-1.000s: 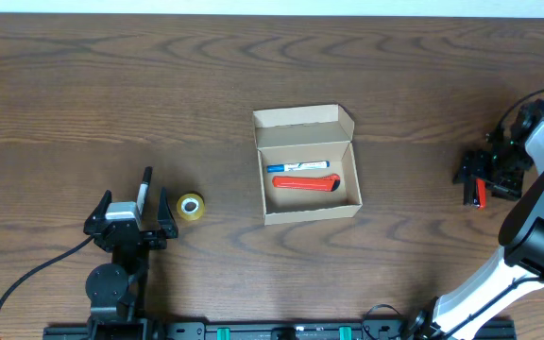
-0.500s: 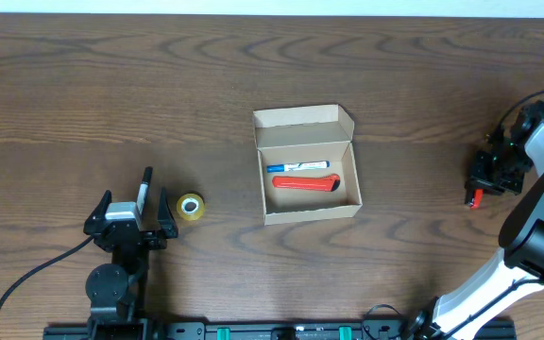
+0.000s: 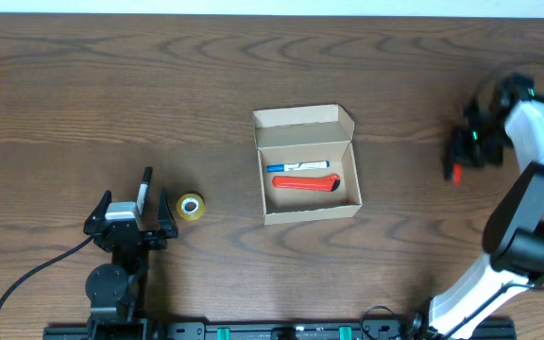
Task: Pack container
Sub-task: 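Lift the red stapler over and lower it into the box, release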
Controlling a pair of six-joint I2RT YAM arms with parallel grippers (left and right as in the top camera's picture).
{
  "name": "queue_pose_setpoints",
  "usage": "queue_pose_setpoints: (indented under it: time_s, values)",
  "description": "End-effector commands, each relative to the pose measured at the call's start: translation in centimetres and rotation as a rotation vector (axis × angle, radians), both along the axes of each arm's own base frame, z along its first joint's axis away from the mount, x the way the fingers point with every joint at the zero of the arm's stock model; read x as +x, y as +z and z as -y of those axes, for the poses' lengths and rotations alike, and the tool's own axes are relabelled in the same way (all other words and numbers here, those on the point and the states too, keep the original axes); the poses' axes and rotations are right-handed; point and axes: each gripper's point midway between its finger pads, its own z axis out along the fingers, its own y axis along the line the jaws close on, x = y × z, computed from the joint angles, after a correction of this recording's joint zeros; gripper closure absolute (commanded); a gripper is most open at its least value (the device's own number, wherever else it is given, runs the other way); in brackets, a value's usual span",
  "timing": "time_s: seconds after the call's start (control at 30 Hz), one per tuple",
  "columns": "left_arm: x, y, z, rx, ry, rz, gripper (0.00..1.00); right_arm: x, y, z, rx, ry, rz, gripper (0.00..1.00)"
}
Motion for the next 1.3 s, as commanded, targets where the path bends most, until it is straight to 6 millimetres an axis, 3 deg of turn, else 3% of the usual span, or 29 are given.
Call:
queue_pose_setpoints:
  time_s: [0.0,0.1,0.17,0.27,0.37,0.43,0.63,0.77,0.9,1.27]
  values:
    - [0.0,-0.7,-0.3,0.012,0.016,-0.016,0.05,4.3,11.3,-6.0,-0.038,0.273,0.320,0.98]
    - [0.0,-0.7,-0.3,0.012,0.016,-0.016,0.05,5.0,15.7,-11.4,-0.097,0.526,0.439,0.98]
    - [0.0,-0.7,-0.3,0.012,0.016,-0.017,0.05,4.4,17.2,-15.3,-0.123,0.741,0.472,0.99]
    - [0.0,-0.7,-0.3,0.012,0.016,-0.017,0.05,1.1,17.0,-20.6,-0.128,1.161,0.436,0.99]
    - [0.0,-0.7,-0.3,0.012,0.016,-0.017,0.05,-3.0,15.8,-23.7,-0.121,1.540,0.353,0.99]
    - [0.0,-0.7,-0.3,0.012,0.017,-0.017,0.05,-4.9,15.4,-25.1,-0.111,1.690,0.319,0.99]
    - [0.0,-0.7,-0.3,0.012,0.017,-0.017,0.05,-6.5,15.0,-28.2,-0.079,1.785,0.315,0.99]
    - [0.0,-0.7,-0.3,0.013,0.017,-0.017,0.04,-6.8,13.8,-29.0,-0.054,1.816,0.279,0.99]
    - [0.0,-0.7,-0.3,0.013,0.017,-0.017,0.05,-6.8,11.5,-29.2,-0.007,1.822,0.194,0.99]
    - [0.0,-0.7,-0.3,0.013,0.017,-0.017,0.05,-6.2,2.7,-29.8,0.129,1.788,-0.056,0.99]
